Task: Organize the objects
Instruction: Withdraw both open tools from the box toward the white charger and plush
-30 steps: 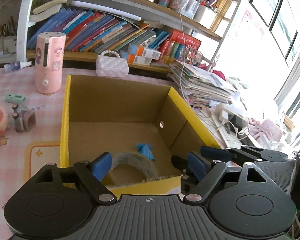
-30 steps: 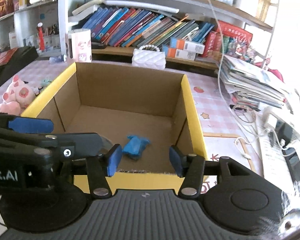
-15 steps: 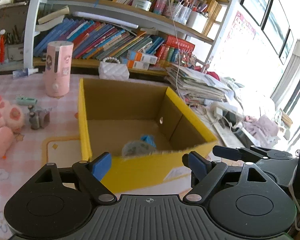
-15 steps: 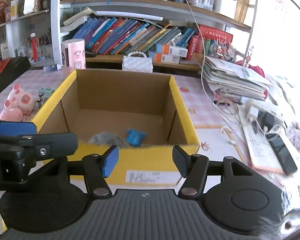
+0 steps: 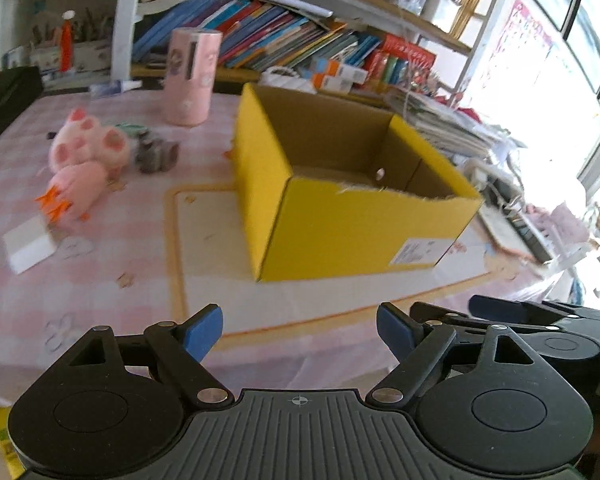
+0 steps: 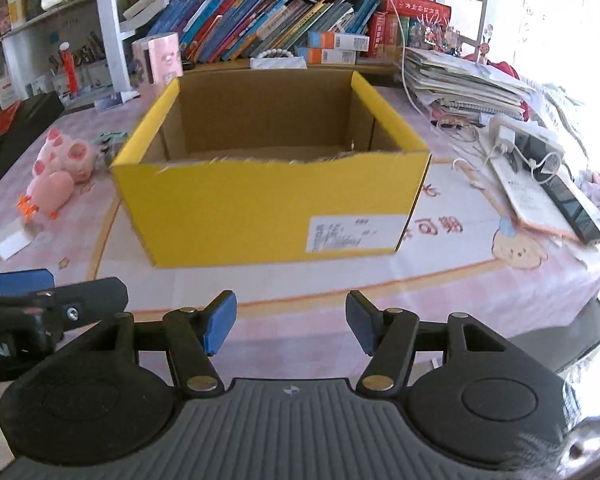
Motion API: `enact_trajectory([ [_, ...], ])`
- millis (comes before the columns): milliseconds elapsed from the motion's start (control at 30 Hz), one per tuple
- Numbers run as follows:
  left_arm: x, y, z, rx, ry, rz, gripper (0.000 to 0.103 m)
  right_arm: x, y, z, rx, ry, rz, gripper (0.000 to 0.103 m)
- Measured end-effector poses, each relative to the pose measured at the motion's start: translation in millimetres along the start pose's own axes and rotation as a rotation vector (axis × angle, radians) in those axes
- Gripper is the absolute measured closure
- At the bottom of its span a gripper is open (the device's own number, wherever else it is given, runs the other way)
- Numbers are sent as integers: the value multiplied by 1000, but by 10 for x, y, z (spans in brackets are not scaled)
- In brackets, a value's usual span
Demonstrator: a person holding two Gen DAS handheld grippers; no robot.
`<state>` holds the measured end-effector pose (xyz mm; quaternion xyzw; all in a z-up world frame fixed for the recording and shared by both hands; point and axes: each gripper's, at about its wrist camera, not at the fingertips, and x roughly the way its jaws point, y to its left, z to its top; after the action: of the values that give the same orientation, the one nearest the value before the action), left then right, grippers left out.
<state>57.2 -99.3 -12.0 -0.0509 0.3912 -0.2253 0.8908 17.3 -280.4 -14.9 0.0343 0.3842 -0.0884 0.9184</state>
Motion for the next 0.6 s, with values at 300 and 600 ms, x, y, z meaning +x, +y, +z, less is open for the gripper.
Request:
enact_trajectory([
  [300,-304,272,-194,-38,-9,68,17,-176,356,-210,-34,0,33,43],
  [600,-567,570,-357,-80,-10,133,17,-232,743,-331,-73,16,91,43],
])
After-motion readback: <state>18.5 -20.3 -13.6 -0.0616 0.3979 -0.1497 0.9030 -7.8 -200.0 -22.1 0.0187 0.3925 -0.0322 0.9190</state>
